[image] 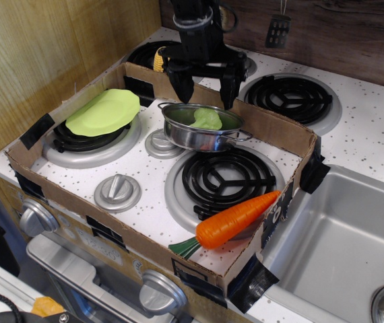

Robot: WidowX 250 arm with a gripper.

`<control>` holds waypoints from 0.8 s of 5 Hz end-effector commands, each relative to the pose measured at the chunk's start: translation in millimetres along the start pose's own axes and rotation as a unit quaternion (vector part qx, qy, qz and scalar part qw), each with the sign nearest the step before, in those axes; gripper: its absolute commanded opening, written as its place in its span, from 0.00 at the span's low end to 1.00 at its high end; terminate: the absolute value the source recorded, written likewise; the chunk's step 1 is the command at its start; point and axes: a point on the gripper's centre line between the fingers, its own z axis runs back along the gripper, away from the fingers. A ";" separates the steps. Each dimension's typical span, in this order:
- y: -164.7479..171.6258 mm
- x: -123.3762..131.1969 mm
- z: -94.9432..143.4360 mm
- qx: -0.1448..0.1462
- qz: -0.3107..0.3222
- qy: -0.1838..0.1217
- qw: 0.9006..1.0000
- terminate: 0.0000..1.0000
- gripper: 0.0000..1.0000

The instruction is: Take broccoli out of pan

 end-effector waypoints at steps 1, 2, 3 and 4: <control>2.4 0.5 -1.4 0.009 0.006 -0.006 1.000 0.00 1.00; 1.5 -0.6 -6.1 0.006 0.011 -0.006 1.000 0.00 1.00; 1.1 0.2 -10.8 0.000 0.013 -0.005 1.000 0.00 1.00; -0.3 -0.8 -11.7 -0.003 0.015 -0.004 1.000 0.00 1.00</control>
